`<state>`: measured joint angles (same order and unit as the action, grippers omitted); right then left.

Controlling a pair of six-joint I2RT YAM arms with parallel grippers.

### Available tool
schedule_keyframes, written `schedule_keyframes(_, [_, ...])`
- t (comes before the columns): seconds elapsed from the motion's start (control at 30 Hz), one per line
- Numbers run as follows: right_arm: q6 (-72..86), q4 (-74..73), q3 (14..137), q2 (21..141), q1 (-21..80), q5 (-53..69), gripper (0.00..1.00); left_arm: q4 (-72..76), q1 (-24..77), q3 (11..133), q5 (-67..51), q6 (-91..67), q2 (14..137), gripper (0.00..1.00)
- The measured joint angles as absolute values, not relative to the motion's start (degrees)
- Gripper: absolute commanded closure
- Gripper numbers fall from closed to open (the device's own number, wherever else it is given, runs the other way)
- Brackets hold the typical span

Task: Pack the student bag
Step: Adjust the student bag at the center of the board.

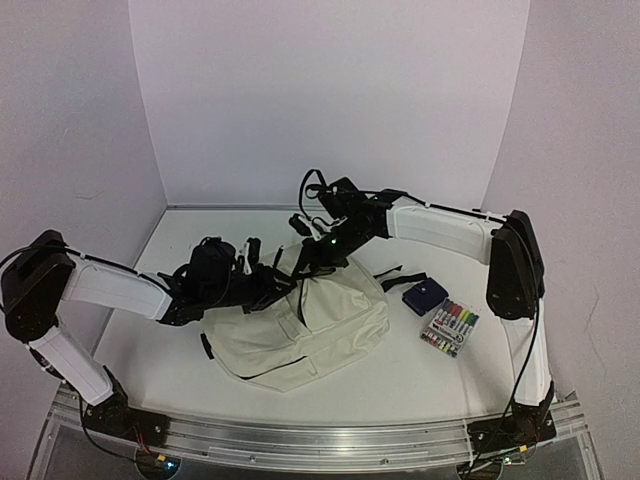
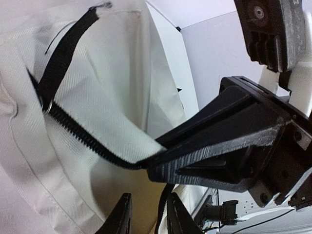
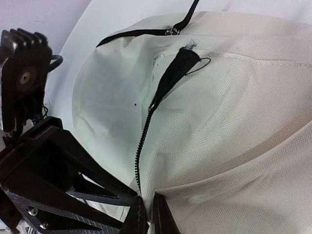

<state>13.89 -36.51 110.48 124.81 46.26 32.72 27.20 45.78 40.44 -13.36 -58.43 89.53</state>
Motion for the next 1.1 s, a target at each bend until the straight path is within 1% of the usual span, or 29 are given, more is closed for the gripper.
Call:
schedule_keyframes(0.1, [14.1,-36.5,110.5,124.8,46.3,32.9,0.95,28.0,46.1,37.6,-13.6,-59.2,88.9,0.80])
schedule_keyframes(0.2, [14.4,-36.5,110.5,124.8,46.3,33.3,0.94,28.1,46.6,36.2,-13.6,-60.3,89.7,0.81])
schedule_keyframes(0.37, [15.2,-36.6,110.5,124.8,46.2,34.5,0.89,30.8,47.9,37.1,-14.6,-61.4,95.3,0.79])
schedule_keyframes(0.43, [15.4,-36.6,110.5,124.8,46.2,35.1,0.85,31.3,48.6,38.3,-15.1,-61.4,97.7,0.76])
schedule_keyframes(0.57, [15.7,-36.6,110.5,124.8,46.3,36.1,0.72,31.6,50.7,41.0,-15.5,-59.8,98.7,0.68])
schedule_keyframes(0.67, [15.6,-36.7,110.1,124.8,46.3,36.8,0.56,31.1,53.1,42.3,-14.8,-57.3,98.3,0.61])
schedule_keyframes(0.73, [15.4,-37.3,109.7,124.8,46.3,36.9,0.44,28.7,54.4,43.0,-13.1,-55.4,97.2,0.56])
schedule_keyframes(0.8, [15.5,-38.0,109.5,124.8,46.2,36.9,0.35,24.4,55.2,44.2,-10.4,-53.6,95.7,0.51])
schedule_keyframes(0.87, [15.0,-38.0,109.5,124.8,46.2,36.9,0.29,20.7,55.8,44.8,-8.0,-52.7,94.3,0.48])
schedule_keyframes(0.93, [14.7,-37.7,109.5,124.8,45.9,36.9,0.24,16.7,56.4,45.0,-5.2,-52.4,92.7,0.45])
schedule_keyframes(1.1, [12.9,-37.4,108.8,122.9,44.5,35.4,0.12,6.0,57.3,45.0,2.0,-53.6,87.5,0.35])
